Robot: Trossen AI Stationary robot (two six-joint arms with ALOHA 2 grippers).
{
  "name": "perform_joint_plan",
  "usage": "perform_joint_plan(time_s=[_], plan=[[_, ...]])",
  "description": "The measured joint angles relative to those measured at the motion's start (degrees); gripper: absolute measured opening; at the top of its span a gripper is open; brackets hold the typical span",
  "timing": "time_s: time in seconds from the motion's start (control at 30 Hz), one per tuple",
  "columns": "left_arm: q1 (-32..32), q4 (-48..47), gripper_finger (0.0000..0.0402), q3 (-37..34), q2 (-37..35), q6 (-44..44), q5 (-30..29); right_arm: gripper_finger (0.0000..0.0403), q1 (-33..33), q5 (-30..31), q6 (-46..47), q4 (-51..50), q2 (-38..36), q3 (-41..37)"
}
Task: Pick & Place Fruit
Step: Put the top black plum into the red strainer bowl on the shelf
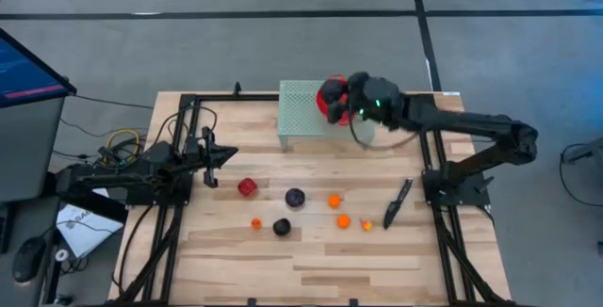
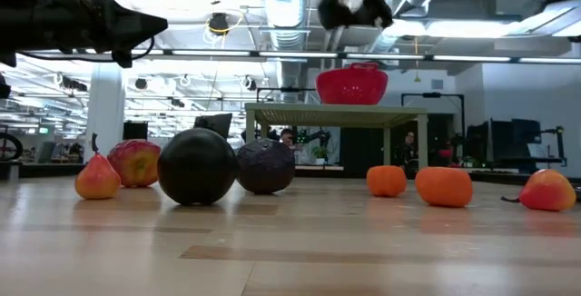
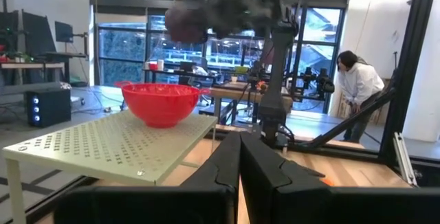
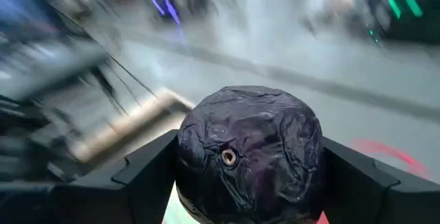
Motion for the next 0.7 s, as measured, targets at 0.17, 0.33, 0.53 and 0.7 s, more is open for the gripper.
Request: perform_joint_plan(time_s=[0.17, 0.33, 0.53, 0.7], plan=[[0.0, 0.1, 0.0002, 0.0, 1.53, 0.0, 0.0, 0.0291, -7.55, -11.16, 0.17, -16.42, 4.95, 4.8], [-0.02, 0.13, 0.0002, 0.0, 3.44, 0.0, 0.0, 0.0291, -11.76, -16.97, -2.45, -18.25, 11.21, 5.01], [-0.02, 0.44, 0.0002, 0.0, 4.72, -2.56, 0.0, 0.0291, -11.77, -16.69, -2.95, -16.75, 14.69, 5.19], [-0.02, 1.01, 0.0002, 0.0, 4.74, -2.58, 0.02, 0.0291, -11.23, -16.31, -3.14, -14.93, 15.49, 5.23]])
